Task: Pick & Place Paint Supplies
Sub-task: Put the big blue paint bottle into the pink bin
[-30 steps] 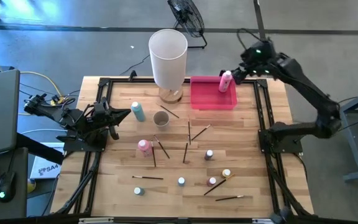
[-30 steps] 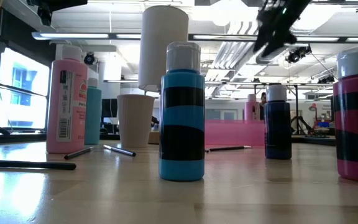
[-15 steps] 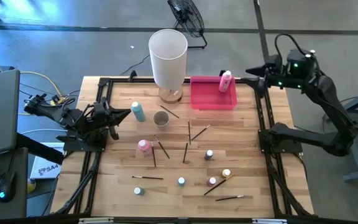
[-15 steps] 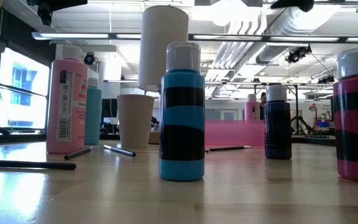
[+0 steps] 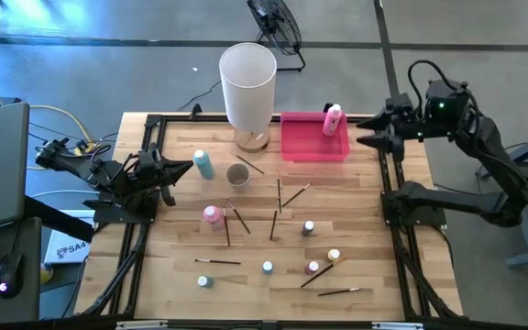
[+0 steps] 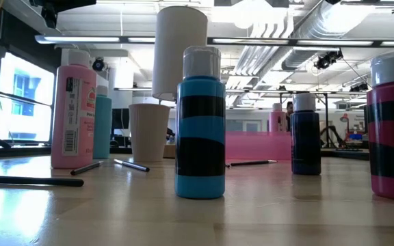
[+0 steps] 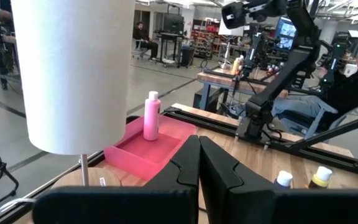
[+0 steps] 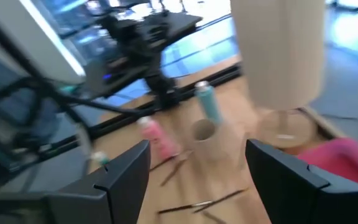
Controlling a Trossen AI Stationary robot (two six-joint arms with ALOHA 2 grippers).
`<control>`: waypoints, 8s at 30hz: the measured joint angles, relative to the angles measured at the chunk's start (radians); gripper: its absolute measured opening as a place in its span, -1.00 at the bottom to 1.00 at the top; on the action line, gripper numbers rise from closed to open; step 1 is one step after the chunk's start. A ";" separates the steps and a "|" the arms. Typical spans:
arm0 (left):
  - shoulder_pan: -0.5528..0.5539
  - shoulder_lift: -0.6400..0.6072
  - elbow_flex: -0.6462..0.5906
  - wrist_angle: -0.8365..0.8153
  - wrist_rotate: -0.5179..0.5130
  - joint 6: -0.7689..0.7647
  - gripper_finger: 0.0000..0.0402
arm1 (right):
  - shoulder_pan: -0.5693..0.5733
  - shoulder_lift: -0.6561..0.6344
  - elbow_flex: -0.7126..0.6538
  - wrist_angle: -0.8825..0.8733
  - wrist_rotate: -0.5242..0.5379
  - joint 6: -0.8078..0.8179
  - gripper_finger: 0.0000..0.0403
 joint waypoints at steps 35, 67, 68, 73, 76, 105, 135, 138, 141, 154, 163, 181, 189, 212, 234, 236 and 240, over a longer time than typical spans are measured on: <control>0.000 0.000 0.000 -0.003 0.003 -0.015 -1.00 | 0.525 0.056 0.000 0.002 0.272 0.073 -0.98; 0.000 0.000 0.000 0.000 -0.008 0.023 -1.00 | 0.720 0.201 0.000 0.475 0.582 0.069 -0.98; 0.000 0.000 0.000 0.000 -0.008 0.019 -1.00 | 0.720 0.201 0.000 0.485 0.582 0.060 -0.98; 0.000 -0.002 0.000 0.000 -0.009 -0.005 -1.00 | 0.720 0.184 0.000 0.483 0.566 0.038 -0.98; 0.000 -0.017 0.000 0.000 -0.015 -0.024 -1.00 | 0.720 0.164 0.000 0.476 0.552 -0.011 -0.98; 0.000 -0.028 0.000 -0.070 -0.304 -0.139 -1.00 | 0.575 0.131 0.001 0.371 0.553 0.005 -0.98; 0.000 -0.028 0.000 -0.107 -0.259 -0.113 -1.00 | 0.567 0.126 0.000 0.371 0.551 -0.023 -0.98; 0.001 -0.028 0.000 -0.103 -0.261 -0.113 -1.00 | 0.567 0.132 0.000 0.376 0.554 -0.027 -0.98; 0.001 -0.028 0.000 -0.096 -0.223 -0.114 -1.00 | 0.567 0.145 0.000 0.383 0.551 -0.051 -0.97; 0.000 -0.028 0.000 -0.097 0.008 -0.113 -1.00 | 0.567 0.309 0.000 0.577 0.494 -0.122 -0.97; 0.000 -0.028 0.000 -0.104 0.023 -0.113 -1.00 | 0.567 0.382 0.000 0.500 0.524 0.173 -0.97; 0.000 -0.022 0.000 -0.114 -0.056 -0.092 -0.99 | 0.569 0.382 0.000 0.519 0.367 0.128 -0.98; 0.000 0.003 0.000 -0.244 -0.150 -0.094 -0.62 | 0.569 0.382 0.000 0.505 0.360 0.115 -0.98; 0.000 0.007 0.000 -0.659 -0.158 -0.542 0.00 | 0.569 0.381 0.000 0.505 0.371 0.107 -0.98; 0.001 0.243 -0.001 -0.578 -0.088 -0.583 0.00 | 0.569 0.381 0.000 0.506 0.371 0.106 -0.98; 0.001 0.266 -0.001 -0.590 -0.108 -0.594 0.00 | 0.569 0.381 0.000 0.506 0.371 0.106 -0.98; 0.012 0.275 -0.001 -0.577 -0.126 -0.612 0.00 | 0.569 0.381 0.000 0.506 0.371 0.106 -0.98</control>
